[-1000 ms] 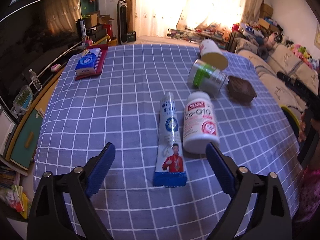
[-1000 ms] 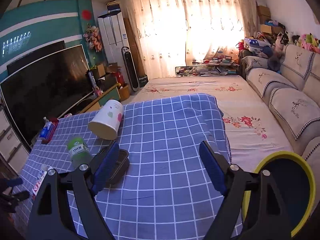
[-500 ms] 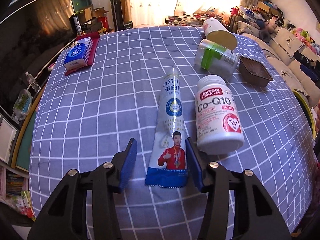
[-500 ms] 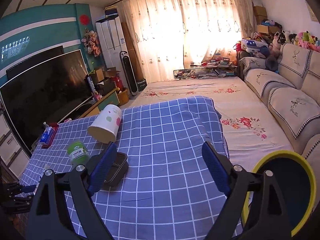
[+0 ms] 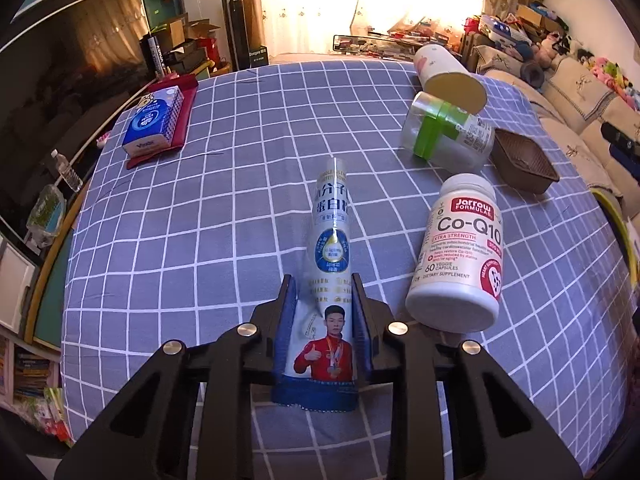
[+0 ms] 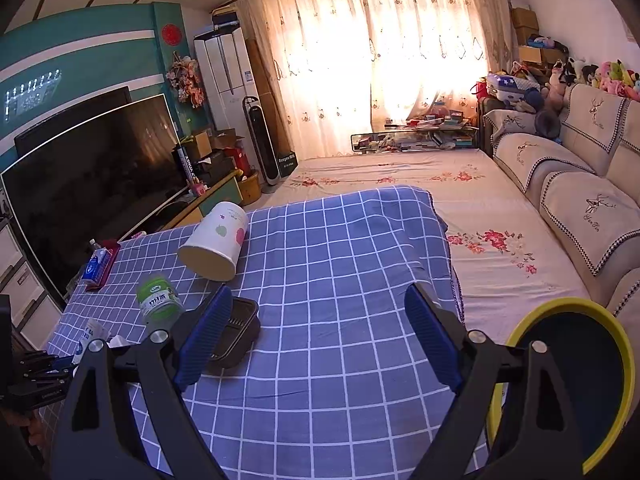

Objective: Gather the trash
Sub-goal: 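Grasp the blue-and-white toothpaste tube with the left gripper, then carry the toothpaste tube over the bin and open the left gripper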

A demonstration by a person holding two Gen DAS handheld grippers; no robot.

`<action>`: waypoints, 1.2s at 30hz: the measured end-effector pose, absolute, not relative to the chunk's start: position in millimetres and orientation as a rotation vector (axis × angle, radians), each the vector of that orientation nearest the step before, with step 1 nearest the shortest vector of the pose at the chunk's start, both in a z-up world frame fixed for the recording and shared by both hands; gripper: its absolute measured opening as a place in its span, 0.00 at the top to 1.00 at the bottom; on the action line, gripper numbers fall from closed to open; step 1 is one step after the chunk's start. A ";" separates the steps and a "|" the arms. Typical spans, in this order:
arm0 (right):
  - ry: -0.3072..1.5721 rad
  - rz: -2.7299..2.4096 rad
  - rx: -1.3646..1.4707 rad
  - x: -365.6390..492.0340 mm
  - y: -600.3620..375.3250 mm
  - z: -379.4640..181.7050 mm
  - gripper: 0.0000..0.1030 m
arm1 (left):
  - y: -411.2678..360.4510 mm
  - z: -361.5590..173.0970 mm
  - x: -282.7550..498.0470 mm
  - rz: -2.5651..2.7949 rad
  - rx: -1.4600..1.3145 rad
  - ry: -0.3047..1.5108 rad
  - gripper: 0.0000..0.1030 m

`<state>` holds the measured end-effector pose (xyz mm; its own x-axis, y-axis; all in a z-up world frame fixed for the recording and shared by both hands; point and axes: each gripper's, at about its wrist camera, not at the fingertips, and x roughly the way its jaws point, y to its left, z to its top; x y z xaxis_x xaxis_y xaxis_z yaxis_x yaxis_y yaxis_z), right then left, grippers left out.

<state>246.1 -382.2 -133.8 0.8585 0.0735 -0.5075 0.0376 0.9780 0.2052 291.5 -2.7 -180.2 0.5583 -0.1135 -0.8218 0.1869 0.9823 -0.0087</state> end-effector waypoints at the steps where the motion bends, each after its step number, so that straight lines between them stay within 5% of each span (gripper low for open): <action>1: 0.539 0.020 0.212 245.8 -382.4 -133.8 0.19 | -1.2 -178.6 289.9 -0.175 0.078 0.958 0.76; 15: 0.446 -0.066 0.231 230.1 -404.7 -112.6 0.19 | -52.3 -98.8 238.6 -0.328 0.082 0.772 0.78; 36: 0.261 -0.547 0.294 89.0 -558.4 -62.9 0.14 | -379.4 -133.0 262.3 -0.865 0.319 0.922 0.78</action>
